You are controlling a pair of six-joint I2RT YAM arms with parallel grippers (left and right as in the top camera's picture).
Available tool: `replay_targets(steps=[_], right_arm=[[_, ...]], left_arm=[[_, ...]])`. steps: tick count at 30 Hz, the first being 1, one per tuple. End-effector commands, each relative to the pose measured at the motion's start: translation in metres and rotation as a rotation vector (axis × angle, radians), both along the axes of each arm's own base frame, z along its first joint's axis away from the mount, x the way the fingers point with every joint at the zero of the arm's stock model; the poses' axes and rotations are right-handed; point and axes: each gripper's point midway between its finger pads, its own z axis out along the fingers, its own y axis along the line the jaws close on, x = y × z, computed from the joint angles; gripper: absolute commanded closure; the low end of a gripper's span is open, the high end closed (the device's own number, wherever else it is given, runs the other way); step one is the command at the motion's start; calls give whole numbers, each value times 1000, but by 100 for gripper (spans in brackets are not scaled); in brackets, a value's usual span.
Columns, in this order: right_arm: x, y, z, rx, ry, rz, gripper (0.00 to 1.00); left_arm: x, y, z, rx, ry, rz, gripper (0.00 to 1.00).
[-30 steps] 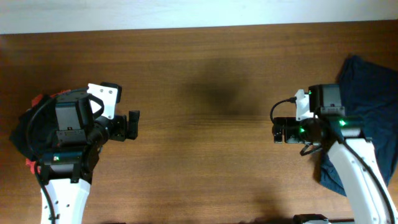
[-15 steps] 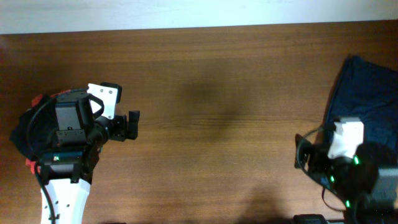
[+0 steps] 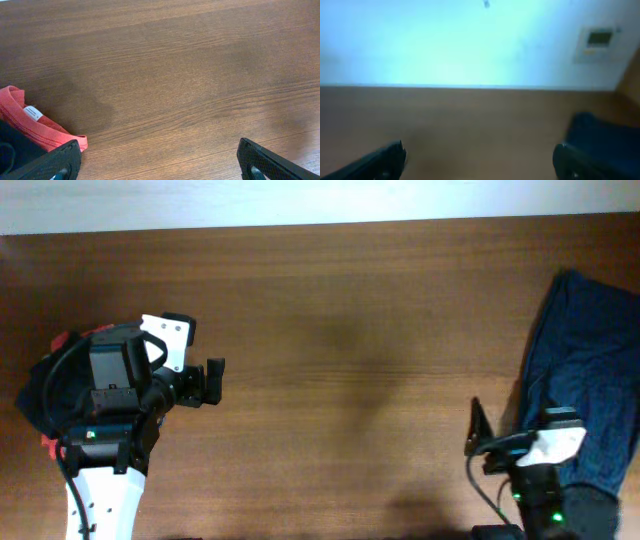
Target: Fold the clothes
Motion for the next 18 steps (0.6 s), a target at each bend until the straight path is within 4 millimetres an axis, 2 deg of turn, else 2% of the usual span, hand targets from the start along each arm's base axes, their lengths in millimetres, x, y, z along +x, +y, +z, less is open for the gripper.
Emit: replay_targets(steps=[1,8,10,14,18], right_arm=[[10,18,-28,-4,-94,105,1],[29,28,-58,-69,-235,159,1],[34,31,-80,-113,-221,173,1],[34,33,-114,-114,-79,185,1],[34,33,-116,-113,-72,185,1]], left_arm=[[0,3,-3,3,7,12,1],[0,3,-3,3,7,12,1],[0,3,-3,3,7,12,1],[0,3,-3,3,7,12,1],[0,3,-3,3,7,12,1]])
